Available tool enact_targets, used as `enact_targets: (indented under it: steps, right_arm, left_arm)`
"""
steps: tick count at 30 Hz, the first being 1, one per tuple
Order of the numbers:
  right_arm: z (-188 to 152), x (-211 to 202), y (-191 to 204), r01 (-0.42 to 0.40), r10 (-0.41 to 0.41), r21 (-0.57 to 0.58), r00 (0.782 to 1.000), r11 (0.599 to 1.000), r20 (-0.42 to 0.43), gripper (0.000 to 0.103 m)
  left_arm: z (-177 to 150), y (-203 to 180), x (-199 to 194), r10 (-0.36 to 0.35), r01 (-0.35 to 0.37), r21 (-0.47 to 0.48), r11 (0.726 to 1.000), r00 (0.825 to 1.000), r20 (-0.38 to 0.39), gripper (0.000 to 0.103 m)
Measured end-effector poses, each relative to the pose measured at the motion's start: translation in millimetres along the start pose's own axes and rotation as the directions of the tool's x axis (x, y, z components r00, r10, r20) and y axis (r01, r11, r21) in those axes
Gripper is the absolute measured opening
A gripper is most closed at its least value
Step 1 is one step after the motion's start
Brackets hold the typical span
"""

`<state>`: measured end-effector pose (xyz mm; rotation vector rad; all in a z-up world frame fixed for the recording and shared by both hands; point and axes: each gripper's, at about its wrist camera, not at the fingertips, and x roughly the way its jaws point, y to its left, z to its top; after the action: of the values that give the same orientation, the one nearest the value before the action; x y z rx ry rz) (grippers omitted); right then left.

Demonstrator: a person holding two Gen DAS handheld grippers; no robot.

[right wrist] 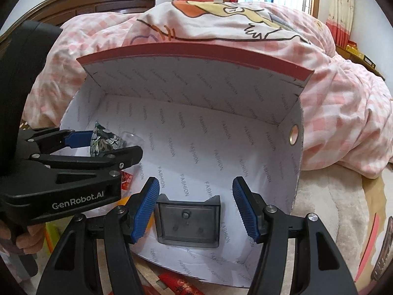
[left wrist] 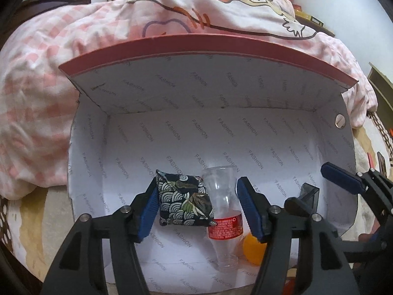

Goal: Organize objects
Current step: 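Carry plate and pouch into the red box and open both grippers, then withdraw both open grippers from the box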

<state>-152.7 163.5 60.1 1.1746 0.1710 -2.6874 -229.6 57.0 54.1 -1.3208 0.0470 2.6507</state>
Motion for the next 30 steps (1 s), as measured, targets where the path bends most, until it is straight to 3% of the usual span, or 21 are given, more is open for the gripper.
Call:
enact_targets:
  steps: [13, 30]
  right_arm:
    - [-0.8, -7.4, -3.5, -0.010, 0.010, 0.021, 1.000, 1.000, 0.011, 0.063]
    - [-15.7, -44.3, 9.6, -0.039, 0.038, 0.026, 0.998, 0.999, 0.050, 0.063]
  left_arm:
    - [-6.4, -7.9, -24.2, 0.011, -0.012, 0.007, 1.000, 0.999, 0.038, 0.062]
    - [-46.5, 11.3, -74.4, 0.034, -0.032, -0.036, 0.999, 0.997, 0.064, 0.062]
